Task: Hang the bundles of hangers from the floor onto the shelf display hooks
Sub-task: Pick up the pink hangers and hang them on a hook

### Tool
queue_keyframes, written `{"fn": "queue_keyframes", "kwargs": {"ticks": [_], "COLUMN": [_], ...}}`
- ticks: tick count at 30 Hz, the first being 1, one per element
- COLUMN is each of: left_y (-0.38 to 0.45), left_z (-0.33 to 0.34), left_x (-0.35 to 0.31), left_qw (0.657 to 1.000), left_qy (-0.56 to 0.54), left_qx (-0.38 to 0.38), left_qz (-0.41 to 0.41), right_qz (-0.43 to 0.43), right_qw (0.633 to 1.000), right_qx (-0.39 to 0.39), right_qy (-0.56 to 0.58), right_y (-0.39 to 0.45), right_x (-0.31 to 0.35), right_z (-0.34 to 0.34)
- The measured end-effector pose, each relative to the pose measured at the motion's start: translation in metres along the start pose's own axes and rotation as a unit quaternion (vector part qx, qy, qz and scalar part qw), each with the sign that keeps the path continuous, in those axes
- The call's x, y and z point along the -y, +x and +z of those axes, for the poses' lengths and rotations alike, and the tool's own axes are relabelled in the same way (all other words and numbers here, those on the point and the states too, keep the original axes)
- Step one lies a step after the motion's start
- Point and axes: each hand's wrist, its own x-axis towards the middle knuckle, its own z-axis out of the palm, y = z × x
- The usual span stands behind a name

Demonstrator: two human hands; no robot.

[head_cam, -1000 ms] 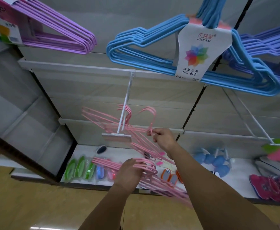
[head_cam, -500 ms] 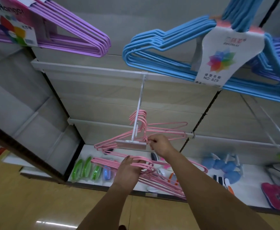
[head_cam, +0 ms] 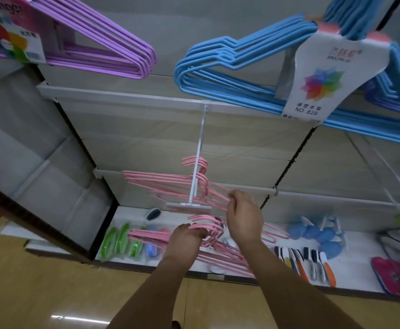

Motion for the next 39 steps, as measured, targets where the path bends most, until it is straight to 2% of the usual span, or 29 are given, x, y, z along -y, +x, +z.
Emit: {"fn": "queue_keyframes", "kwargs": {"ticks": [2, 5, 9, 13, 15, 18, 19, 23, 26, 31, 39], "left_y": [0.003, 0.006, 0.009, 0.011, 0.009, -0.001, -0.004, -0.013, -0.015, -0.006, 0.007], "left_z": [-0.001, -0.006, -0.014, -0.02, -0.027, -0.039, -0.04, -0.031, -0.025, -0.035, -0.06], "left_x": [-0.008, -0.018, -0.033, -0.05, -0.054, -0.053, -0.052, -0.043, -0.043, -0.038, -0.02], "left_qw": [1.0, 0.998, 0.998, 0.997, 0.997, 0.998, 0.997, 0.993, 0.992, 0.999, 0.997], "left_qy": [-0.007, -0.012, -0.011, -0.034, -0.032, 0.052, 0.065, 0.096, 0.08, 0.028, 0.054], "left_qx": [0.006, 0.016, 0.0, 0.022, 0.007, -0.044, -0.04, 0.061, 0.091, 0.033, -0.021], "left_qz": [-0.021, -0.054, -0.061, -0.068, -0.067, 0.004, 0.023, 0.023, 0.021, -0.009, -0.055], "right_qz": [-0.018, -0.06, -0.129, -0.115, -0.105, -0.085, -0.083, -0.083, -0.054, -0.049, -0.07], "right_qw": [1.0, 0.99, 0.969, 0.971, 0.974, 0.976, 0.976, 0.971, 0.979, 0.987, 0.988], "right_qx": [0.009, 0.125, 0.182, 0.163, 0.159, 0.161, 0.164, 0.18, 0.163, 0.129, 0.119], "right_qy": [0.003, -0.03, -0.11, -0.129, -0.121, -0.119, -0.12, -0.135, -0.109, -0.081, -0.069], "right_y": [-0.022, -0.047, -0.058, -0.058, -0.059, -0.059, -0.059, -0.063, -0.064, -0.045, -0.018], "right_x": [-0.003, -0.014, -0.024, -0.027, -0.031, -0.033, -0.035, -0.041, -0.045, -0.029, 0.005], "right_z": [-0.008, -0.01, -0.011, -0.015, -0.015, -0.014, -0.013, -0.007, -0.004, -0.005, -0.001]}}
